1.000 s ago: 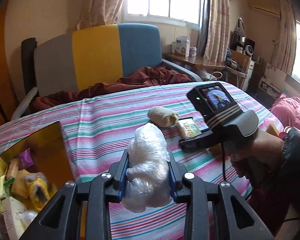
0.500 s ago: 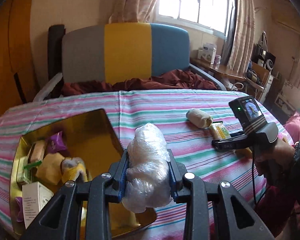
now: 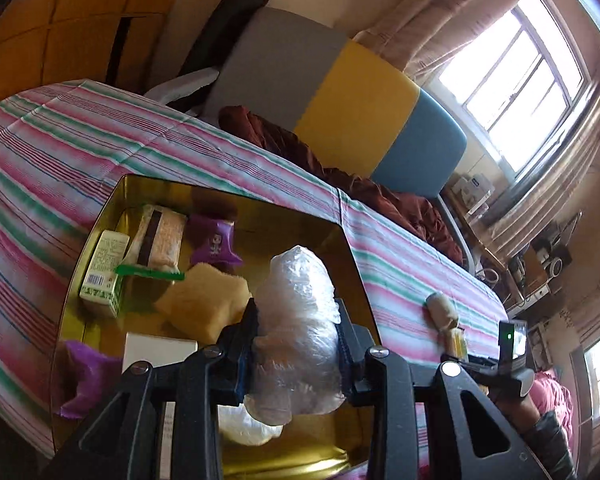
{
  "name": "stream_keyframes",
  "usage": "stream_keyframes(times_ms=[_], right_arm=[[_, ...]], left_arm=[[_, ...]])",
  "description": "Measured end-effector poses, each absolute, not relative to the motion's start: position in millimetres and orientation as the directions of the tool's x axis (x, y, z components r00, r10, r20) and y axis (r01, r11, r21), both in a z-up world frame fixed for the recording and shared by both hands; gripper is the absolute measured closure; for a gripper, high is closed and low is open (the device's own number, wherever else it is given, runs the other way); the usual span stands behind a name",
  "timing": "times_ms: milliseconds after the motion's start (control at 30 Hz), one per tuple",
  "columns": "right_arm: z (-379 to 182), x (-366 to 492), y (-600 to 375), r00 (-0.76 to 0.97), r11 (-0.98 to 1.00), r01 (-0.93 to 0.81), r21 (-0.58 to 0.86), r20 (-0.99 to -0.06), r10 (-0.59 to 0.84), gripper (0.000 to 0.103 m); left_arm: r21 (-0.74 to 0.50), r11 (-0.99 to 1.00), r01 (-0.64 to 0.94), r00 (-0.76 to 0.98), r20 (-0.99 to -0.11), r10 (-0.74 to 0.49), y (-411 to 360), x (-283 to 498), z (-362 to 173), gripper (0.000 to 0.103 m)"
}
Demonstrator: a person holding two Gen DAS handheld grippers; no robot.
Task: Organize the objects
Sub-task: 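Carry the plastic-wrapped bundle into the gold tray and open the left gripper, then carry the WEIDAN cracker packet over the gold tray and open the right gripper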
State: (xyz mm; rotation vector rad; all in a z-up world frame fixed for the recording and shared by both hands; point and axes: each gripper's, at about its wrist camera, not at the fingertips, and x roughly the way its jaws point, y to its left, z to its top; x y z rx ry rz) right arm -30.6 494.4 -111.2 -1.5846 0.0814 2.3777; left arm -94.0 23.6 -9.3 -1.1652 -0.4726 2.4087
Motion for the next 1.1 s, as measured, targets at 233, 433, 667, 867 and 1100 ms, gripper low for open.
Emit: stream_keyframes(times_ms=[233,433,667,867,1100], right_arm=[[-110,-29,491,-0.358,-0.958,-0.258,-0.123,-0.909,0.213,0.047],[-111,-29,492,-0.358,-0.959,-0.254,-0.123,-0.909,0.211,0.047],[-111,-30,493,-0.36,-0.961,-0.251,-0.116,-0.91,0.204,0.047],[-112,-30,495,-0.364,-0.961,-0.254,-0.106,-0.91,0.196,0.047],[-112,-30,500,-0.362,-0.96,-0.264,-0.097,-0.912,0.192,0.043]], left_arm=[[-0.412,-0.869,-0.275,-0.531,-0.688,0.495,63,-131,-10,0.07],[-0.267,-0.926,-0.267,-0.481,-0.796,0.368,91,-178,-39,0.07],[-0.177,-0.935,-0.308,-0.378,-0.879,0.29,115,-218,-75,0.065],[-0.124,-0.945,-0.304,-0.367,-0.9,0.236,119,-226,-87,0.057],[-0.131,-0.952,-0.278,-0.45,-0.858,0.249,104,-197,-62,0.057]])
